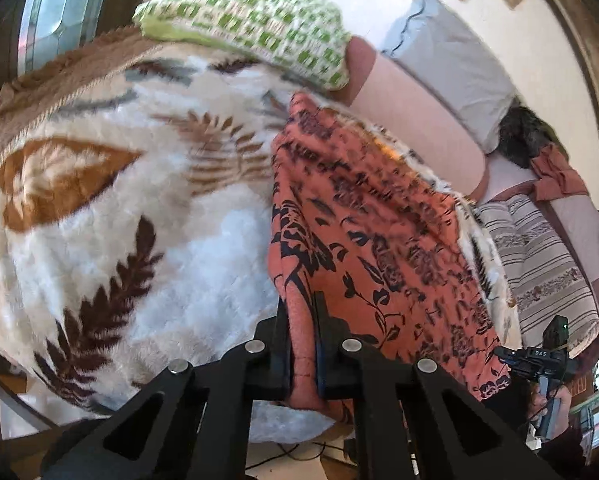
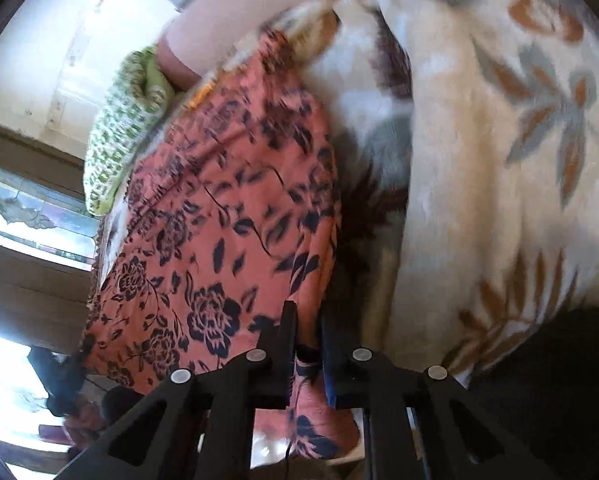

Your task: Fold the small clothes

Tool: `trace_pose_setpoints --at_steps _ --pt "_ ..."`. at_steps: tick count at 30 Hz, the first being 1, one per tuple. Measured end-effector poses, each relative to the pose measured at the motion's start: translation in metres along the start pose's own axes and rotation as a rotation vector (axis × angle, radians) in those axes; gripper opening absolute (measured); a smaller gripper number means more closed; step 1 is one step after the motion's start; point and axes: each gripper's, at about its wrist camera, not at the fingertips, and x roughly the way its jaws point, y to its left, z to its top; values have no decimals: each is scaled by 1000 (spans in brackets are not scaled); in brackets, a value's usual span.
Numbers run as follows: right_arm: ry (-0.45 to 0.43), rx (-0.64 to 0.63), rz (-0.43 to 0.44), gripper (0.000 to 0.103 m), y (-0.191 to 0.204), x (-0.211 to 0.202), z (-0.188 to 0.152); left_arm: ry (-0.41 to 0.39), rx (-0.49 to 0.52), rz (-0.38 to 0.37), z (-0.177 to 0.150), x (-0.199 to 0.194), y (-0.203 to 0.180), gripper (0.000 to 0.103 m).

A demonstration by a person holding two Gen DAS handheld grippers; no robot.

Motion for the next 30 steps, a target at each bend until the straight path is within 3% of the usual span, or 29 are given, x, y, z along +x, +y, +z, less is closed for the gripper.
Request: trace_pose_setpoints --at_steps 1,3,5,7,8,10,12,15,19,23,26,30 --pt "23 20 0 24 -3 4 -1 28 -9 2 -3 7 2 8" --pt "62 63 -4 64 -12 11 -6 67 -28 8 -6 16 2 9" --pt "70 84 56 69 -15 13 -10 85 -37 10 -6 20 3 12" --pt "54 61 52 69 -13 10 -13 91 -34 16 -6 23 2 12" --pt "55 20 41 68 -9 11 -15 98 -33 18 -6 25 1 12" --pt "63 -31 -5 57 -1 16 -18 106 -34 24 -6 30 1 12" --pt "59 -73 -77 30 5 19 -23 111 -42 34 -6 32 2 12" --pt "62 -137 -149 9 11 17 -28 104 -76 33 -5 31 8 12" --pt "65 -140 -82 9 14 5 -29 74 -115 12 -2 21 16 10" --pt "23 -58 227 9 19 -25 -16 37 -111 -16 5 9 15 9" --pt "-33 -52 333 8 26 -36 -8 -1 -106 -27 12 -2 14 9" --pt "4 -64 212 9 28 -18 -6 18 -108 -15 15 0 18 9"
